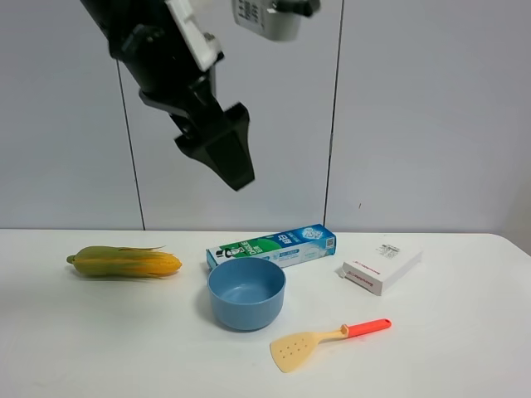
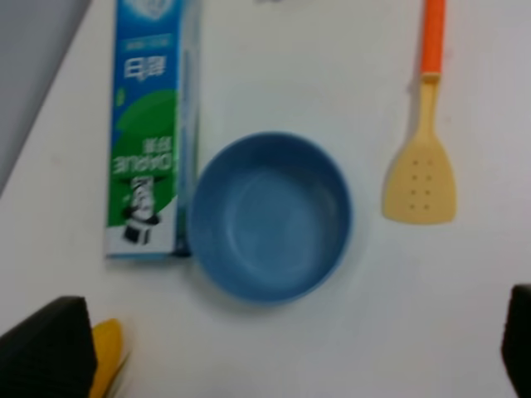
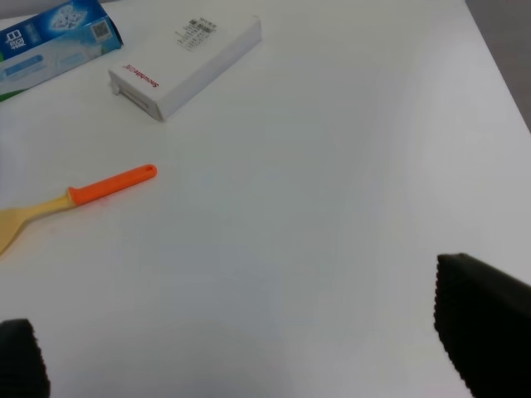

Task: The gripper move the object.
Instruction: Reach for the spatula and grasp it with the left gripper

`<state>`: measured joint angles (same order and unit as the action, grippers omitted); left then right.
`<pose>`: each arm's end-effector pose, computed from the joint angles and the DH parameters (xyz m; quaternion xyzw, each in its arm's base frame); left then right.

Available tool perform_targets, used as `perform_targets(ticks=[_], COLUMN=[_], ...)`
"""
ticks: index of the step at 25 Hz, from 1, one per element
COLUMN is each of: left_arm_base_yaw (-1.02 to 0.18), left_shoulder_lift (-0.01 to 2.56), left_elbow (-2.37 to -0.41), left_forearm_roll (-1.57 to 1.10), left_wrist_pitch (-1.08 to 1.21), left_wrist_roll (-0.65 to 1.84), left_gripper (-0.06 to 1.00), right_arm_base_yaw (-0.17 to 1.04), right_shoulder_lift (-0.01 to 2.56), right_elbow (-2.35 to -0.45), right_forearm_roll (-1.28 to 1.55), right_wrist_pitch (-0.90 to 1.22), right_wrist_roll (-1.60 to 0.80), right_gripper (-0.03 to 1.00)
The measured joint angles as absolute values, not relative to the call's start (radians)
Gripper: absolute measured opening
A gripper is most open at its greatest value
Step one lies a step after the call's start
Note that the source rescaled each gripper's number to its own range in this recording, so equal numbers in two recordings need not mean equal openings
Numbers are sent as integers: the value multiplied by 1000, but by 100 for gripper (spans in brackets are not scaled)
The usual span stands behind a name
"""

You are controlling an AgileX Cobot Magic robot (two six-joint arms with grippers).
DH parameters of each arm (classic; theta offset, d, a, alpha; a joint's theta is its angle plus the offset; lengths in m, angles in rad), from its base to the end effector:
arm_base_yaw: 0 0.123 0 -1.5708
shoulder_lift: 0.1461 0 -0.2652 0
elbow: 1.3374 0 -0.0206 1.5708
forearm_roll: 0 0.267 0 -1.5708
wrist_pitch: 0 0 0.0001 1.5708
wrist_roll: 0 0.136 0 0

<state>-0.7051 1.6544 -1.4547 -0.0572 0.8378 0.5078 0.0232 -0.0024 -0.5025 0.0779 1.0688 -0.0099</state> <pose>0.3062 -0.2682 0.2612 0.5329 0.7888 -0.0560 0.3012 0.0679 0.0109 0.2649 -0.0159 0.8532 0.0424 0.5195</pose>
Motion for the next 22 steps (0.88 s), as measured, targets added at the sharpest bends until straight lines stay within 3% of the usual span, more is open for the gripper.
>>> perform_targets(ticks=[14,22], left_arm_base_yaw=[-786,-848], left_shoulder_lift=[1872,1986], left_elbow=[-1456,-1578], left_forearm_roll=[-76,-94], left_wrist_pitch=[644,639], left_wrist_roll=[495,492], left_gripper=[100,100], right_arm_base_yaw=[23,23], right_shoulder_lift=[-2,-2], right_elbow=[-503,-503], right_forearm_roll=[78,78], right_wrist_pitch=[1069,1069], right_wrist_roll=[-10,-10], right_gripper=[100,100])
